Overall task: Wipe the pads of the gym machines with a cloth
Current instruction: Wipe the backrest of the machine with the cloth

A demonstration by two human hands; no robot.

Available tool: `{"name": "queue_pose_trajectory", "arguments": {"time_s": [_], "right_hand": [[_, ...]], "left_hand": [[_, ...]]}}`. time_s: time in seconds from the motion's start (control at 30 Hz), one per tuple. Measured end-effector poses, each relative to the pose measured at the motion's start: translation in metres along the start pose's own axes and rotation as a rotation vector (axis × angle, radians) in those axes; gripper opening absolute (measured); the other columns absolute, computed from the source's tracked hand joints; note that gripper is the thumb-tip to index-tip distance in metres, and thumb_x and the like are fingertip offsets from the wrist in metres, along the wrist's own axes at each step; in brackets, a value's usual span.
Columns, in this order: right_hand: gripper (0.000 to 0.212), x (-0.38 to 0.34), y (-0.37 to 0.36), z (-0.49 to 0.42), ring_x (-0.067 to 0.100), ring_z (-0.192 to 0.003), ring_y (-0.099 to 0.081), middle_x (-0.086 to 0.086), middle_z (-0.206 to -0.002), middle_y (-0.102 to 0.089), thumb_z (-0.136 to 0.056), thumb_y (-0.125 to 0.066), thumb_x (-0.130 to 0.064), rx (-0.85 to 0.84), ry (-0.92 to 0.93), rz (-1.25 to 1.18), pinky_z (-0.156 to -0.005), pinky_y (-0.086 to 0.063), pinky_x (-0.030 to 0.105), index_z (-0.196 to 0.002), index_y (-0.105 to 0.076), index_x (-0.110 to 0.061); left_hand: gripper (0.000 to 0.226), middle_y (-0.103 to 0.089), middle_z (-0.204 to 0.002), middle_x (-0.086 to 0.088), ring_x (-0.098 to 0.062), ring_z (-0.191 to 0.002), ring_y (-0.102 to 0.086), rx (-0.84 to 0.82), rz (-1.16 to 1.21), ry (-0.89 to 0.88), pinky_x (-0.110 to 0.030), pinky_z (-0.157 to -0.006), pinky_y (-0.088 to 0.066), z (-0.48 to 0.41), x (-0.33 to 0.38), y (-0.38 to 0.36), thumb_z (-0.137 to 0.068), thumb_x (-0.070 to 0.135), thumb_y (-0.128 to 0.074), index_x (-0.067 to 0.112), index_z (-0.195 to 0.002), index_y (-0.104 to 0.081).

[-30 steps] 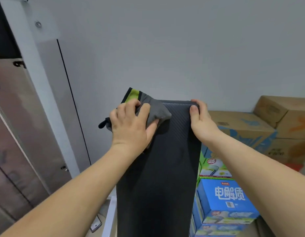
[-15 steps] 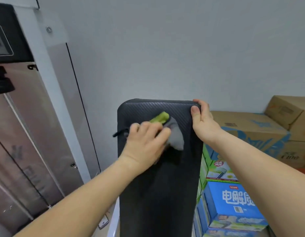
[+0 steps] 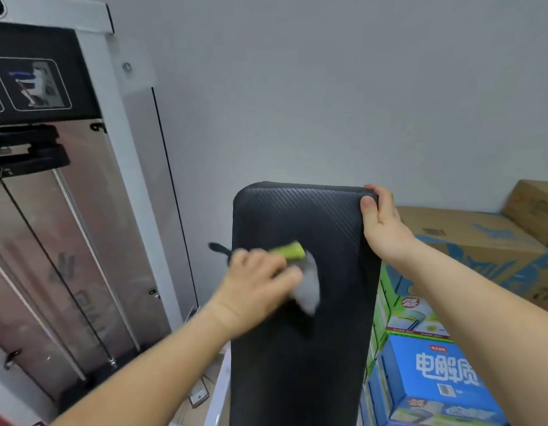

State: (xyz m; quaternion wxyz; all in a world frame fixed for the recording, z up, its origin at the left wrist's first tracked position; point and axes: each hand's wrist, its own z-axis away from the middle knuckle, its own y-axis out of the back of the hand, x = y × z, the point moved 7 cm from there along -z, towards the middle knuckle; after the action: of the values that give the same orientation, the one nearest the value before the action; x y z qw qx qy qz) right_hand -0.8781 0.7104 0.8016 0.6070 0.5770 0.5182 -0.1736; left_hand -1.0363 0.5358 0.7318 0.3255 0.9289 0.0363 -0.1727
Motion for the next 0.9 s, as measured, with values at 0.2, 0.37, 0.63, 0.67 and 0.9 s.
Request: {"name": "queue_pose_trajectory", "arguments": {"time_s": [0.2, 0.37, 0.63, 0.67, 0.9], "right_hand": [[0.044, 0.002, 0.0, -0.002, 0.016, -0.12, -0.04, 0.004, -0.157, -0.033, -0.108, -0.027, -0.053, -0.005, 0.003, -0.027, -0.113, -0.03, 0.037, -0.151, -0.026, -0.045], [0.041, 0.004, 0.007, -0.006, 0.021, -0.125, -0.047, -0.002, -0.148, -0.044, -0.106, -0.031, -0.058, -0.108, -0.078, -0.105, -0.092, -0.046, 0.04, -0.147, -0.033, -0.052], [0.054, 0.054, 0.045, 0.02, 0.025, -0.114, -0.067, 0.003, -0.13, -0.068, -0.109, -0.025, -0.054, 0.039, -0.349, -0.453, -0.102, -0.053, 0.05, -0.142, -0.055, -0.024], [0.053, 0.062, 0.051, 0.025, 0.028, -0.108, -0.069, 0.006, -0.119, -0.072, -0.11, -0.027, -0.052, 0.104, -0.379, -0.468, -0.097, -0.055, 0.048, -0.135, -0.06, -0.019], [0.033, 0.057, 0.052, 0.039, 0.022, -0.101, -0.062, 0.0, -0.106, -0.066, -0.108, -0.039, -0.039, 0.201, -0.215, -0.225, -0.095, -0.052, 0.053, -0.121, -0.062, -0.018]], "left_hand": [[0.043, -0.048, -0.119, -0.006, -0.03, -0.104, -0.043, 0.2, 0.07, 0.823, -0.044, -0.083, -0.033, -0.05, -0.038, 0.013, -0.088, 0.034, -0.061, 0.027, -0.131, -0.058], [0.047, -0.059, -0.115, -0.002, -0.031, -0.092, -0.057, 0.022, 0.097, 0.049, -0.043, -0.073, -0.039, -0.056, 0.075, -0.017, -0.083, 0.032, -0.068, 0.028, -0.129, -0.063], [0.045, -0.054, -0.121, -0.003, -0.031, -0.101, -0.044, 0.13, -0.011, 0.664, -0.045, -0.078, -0.036, -0.149, 0.013, -0.004, -0.089, 0.042, -0.059, 0.03, -0.132, -0.055], [0.047, -0.054, -0.122, -0.003, -0.031, -0.102, -0.043, 0.116, 0.0, 0.632, -0.045, -0.078, -0.036, -0.15, 0.03, -0.008, -0.087, 0.041, -0.06, 0.031, -0.132, -0.055], [0.034, -0.06, -0.118, 0.0, -0.028, -0.097, -0.055, -0.135, 0.091, -0.272, -0.044, -0.078, -0.039, -0.062, 0.129, -0.036, -0.091, 0.027, -0.063, 0.027, -0.125, -0.061]]}}
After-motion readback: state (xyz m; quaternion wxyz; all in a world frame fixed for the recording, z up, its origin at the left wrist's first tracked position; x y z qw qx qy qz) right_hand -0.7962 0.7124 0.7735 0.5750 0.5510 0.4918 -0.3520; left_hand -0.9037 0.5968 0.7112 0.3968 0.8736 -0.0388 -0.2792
